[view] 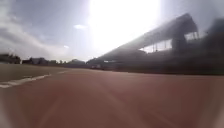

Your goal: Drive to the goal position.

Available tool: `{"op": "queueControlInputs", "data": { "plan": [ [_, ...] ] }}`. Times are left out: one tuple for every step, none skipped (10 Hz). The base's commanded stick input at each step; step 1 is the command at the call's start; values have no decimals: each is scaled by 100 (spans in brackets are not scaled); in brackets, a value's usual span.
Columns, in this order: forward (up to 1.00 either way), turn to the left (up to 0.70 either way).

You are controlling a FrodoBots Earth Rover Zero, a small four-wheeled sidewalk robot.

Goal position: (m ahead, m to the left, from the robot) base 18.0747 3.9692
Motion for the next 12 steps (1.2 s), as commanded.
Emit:
{"op": "queueControlInputs", "data": {
  "plan": [
    [70, 0],
    [70, 0],
    [70, 0],
    [70, 0],
    [70, 0],
    [70, 0],
    [70, 0],
    [70, 0],
    [70, 0],
    [70, 0],
    [70, 0],
    [70, 0]
  ]
}}
